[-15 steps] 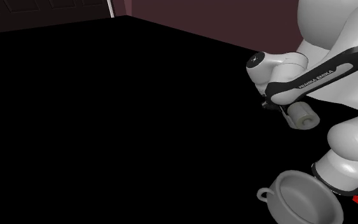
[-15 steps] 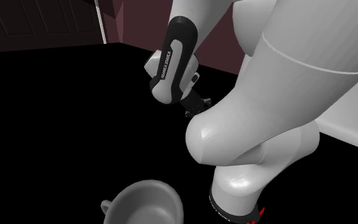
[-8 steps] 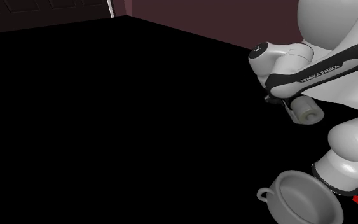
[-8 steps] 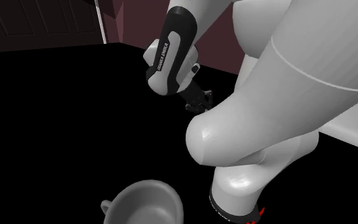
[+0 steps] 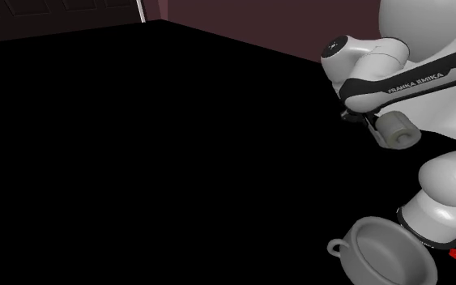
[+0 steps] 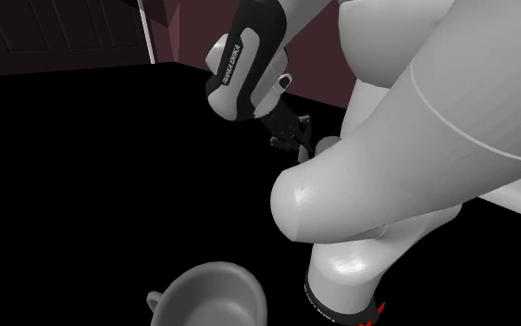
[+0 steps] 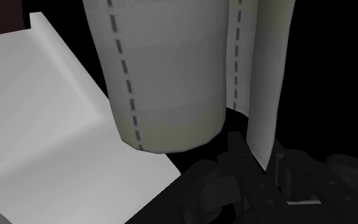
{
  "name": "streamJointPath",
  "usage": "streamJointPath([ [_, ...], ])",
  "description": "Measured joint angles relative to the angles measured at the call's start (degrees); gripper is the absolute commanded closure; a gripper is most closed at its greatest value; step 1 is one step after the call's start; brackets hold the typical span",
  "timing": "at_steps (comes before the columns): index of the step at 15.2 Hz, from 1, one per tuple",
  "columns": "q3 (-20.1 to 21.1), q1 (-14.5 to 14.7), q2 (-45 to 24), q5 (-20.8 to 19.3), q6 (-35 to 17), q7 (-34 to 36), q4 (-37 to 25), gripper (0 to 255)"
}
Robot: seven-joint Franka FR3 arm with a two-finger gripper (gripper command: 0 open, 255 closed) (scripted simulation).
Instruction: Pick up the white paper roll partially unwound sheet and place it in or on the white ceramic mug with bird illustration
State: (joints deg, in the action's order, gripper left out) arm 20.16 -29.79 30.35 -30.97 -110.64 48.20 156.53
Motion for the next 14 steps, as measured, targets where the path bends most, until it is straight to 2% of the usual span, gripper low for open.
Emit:
streamJointPath([
  [14, -1.44, 1.08, 5.9, 2.2, 9.56, -7.5, -6.11, 255],
])
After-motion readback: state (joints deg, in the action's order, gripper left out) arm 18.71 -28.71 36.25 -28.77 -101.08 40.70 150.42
